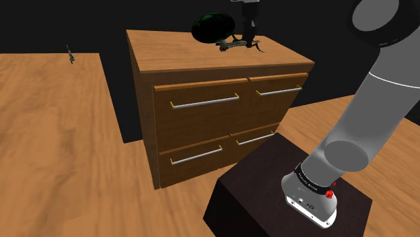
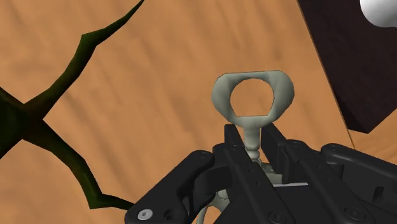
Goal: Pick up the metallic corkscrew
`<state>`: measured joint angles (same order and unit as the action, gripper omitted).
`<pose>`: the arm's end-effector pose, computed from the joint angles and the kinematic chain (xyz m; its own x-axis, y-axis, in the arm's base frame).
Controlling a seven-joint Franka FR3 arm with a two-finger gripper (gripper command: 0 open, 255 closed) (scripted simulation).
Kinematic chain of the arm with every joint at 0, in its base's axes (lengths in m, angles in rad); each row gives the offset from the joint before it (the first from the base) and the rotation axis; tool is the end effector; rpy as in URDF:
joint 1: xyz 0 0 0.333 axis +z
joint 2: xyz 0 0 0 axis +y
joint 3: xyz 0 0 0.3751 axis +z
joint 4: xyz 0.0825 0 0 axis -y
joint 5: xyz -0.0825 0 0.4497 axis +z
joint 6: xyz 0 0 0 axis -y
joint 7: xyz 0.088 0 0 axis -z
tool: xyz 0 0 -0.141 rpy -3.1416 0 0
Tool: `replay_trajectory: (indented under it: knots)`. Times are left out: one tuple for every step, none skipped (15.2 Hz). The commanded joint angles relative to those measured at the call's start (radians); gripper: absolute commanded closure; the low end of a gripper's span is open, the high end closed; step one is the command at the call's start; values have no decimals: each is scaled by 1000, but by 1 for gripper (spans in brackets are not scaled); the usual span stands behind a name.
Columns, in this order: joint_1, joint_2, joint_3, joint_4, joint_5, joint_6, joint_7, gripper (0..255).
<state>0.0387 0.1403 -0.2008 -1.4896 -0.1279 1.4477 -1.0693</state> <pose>0.6381 -0.1151 0.5975 0.5974 0.7709 -0.2209 0.7766 -0.6248 -0.0807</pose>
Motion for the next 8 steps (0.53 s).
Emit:
replay_trajectory:
  knots:
    - [-1, 7, -1, 34, 1, -25, -4, 255]
    - [-1, 10, -1, 53, 1, -40, -6, 255]
    - [-2, 14, -1, 72, 2, -55, -9, 255]
    - [-2, 19, -2, 91, 2, -70, -11, 255]
    - [-3, 24, -2, 111, 2, -85, -14, 255]
    - [-3, 29, -2, 132, 3, -100, -17, 255]
    - [-4, 35, -2, 153, 4, -116, -19, 255]
    - [-5, 41, -3, 175, 4, -132, -22, 255]
